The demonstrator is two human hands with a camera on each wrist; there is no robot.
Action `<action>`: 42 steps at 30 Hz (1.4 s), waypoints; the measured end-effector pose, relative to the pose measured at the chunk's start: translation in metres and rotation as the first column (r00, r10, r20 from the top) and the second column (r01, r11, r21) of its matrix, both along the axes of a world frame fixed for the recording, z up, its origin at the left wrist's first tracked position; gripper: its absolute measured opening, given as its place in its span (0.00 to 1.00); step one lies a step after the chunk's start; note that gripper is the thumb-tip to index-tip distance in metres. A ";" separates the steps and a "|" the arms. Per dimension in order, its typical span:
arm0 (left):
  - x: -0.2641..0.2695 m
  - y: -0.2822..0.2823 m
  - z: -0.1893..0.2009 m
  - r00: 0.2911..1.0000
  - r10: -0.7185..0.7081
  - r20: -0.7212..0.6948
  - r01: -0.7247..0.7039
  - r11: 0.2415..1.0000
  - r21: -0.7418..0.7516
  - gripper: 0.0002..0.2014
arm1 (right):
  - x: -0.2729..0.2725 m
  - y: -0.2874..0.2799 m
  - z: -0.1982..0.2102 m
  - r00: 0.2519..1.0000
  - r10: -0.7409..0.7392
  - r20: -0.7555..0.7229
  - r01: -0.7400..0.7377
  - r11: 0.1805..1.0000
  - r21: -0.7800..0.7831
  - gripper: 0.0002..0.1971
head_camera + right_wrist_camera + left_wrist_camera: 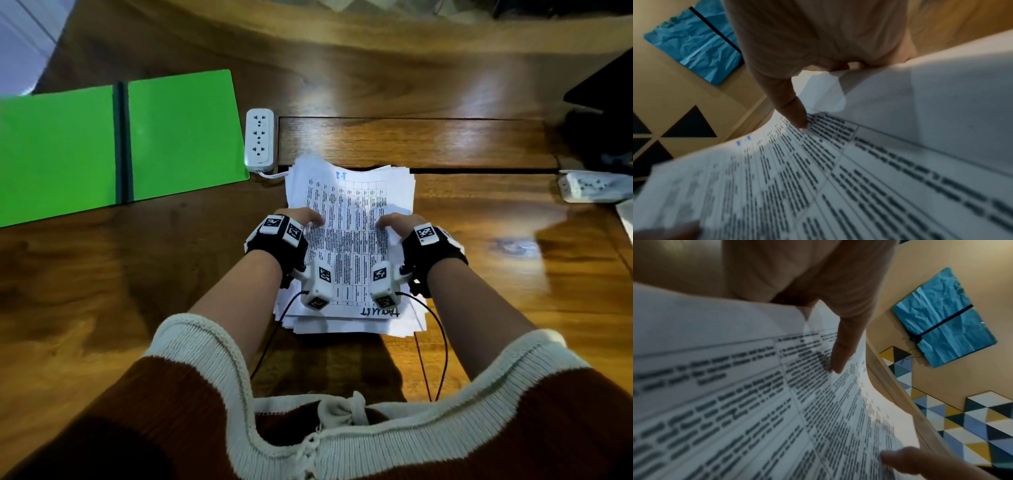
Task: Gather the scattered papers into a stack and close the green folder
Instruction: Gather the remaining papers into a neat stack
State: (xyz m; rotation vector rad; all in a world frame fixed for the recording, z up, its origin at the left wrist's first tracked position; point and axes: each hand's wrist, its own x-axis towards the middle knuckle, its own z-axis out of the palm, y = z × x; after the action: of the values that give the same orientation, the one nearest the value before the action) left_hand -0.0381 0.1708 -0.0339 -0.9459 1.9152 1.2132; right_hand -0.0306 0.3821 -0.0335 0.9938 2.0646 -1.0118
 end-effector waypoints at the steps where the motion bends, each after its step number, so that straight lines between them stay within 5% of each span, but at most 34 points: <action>1: 0.000 0.000 -0.001 1.000 -0.004 -0.016 0.003 1.000 -0.010 0.15 | 0.000 0.001 -0.008 1.000 -0.016 0.014 0.016 0.999 0.033 0.44; 3: 0.000 -0.002 -0.002 0.999 0.007 -0.044 -0.007 1.000 0.007 0.27 | 0.003 0.003 -0.019 1.000 -0.018 0.000 0.018 0.994 0.106 0.57; 9: 0.004 -0.005 0.009 0.992 0.020 -0.127 -0.006 0.993 0.114 0.39 | 0.011 0.009 -0.018 0.980 -0.113 -0.161 0.119 0.992 0.029 0.51; 11: 0.005 -0.007 0.015 0.973 0.034 -0.229 0.006 0.985 0.172 0.40 | 0.014 0.008 -0.009 0.925 -0.266 -0.271 0.228 0.960 -0.165 0.30; 13: 0.007 -0.012 0.025 0.935 0.110 -0.337 -0.002 0.952 0.305 0.28 | 0.016 0.006 0.010 0.876 -0.371 -0.310 0.272 0.908 -0.319 0.11; 16: 0.008 -0.022 0.051 0.848 0.182 -0.498 0.012 0.932 0.362 0.22 | 0.011 0.004 0.032 0.775 -0.465 -0.429 0.260 0.852 -0.454 0.16; 20: 0.000 -0.033 0.089 0.658 0.114 -0.744 0.010 0.987 0.160 0.25 | 0.008 -0.016 0.080 0.632 -0.531 -0.564 0.128 0.790 -0.600 0.22; 25: 0.010 -0.050 0.107 0.454 0.227 -0.862 -0.001 0.967 0.254 0.19 | 0.008 -0.032 0.116 0.483 -0.551 -0.681 -0.068 0.752 -0.656 0.33; 28: 0.024 -0.061 0.087 0.488 0.269 -0.830 0.013 0.949 0.315 0.18 | 0.016 -0.033 0.111 0.517 -0.467 -0.717 -0.120 0.790 -0.601 0.41; 32: 0.033 -0.073 0.061 0.564 0.294 -0.772 0.114 0.898 0.425 0.37 | 0.023 -0.038 0.096 0.579 -0.397 -0.712 -0.149 0.807 -0.571 0.44; 35: 0.032 -0.073 0.062 0.581 0.260 -0.771 0.142 0.900 0.411 0.40 | 0.024 -0.040 0.095 0.578 -0.395 -0.714 -0.144 0.812 -0.566 0.42; 39: 0.027 -0.078 0.063 0.585 0.272 -0.764 0.099 0.911 0.400 0.42 | 0.020 -0.039 0.105 0.453 -0.416 -0.789 -0.176 0.825 -0.536 0.41; 42: 0.022 -0.083 0.064 0.601 0.261 -0.756 0.120 0.905 0.408 0.35 | 0.007 -0.034 0.126 0.312 -0.276 -0.909 -0.274 0.890 -0.364 0.39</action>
State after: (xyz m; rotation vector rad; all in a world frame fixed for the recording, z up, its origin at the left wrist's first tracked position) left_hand -0.0163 0.0875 0.0299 -0.2040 2.0832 2.2783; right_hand -0.0239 0.3477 0.0930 -0.0203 2.4004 -2.4069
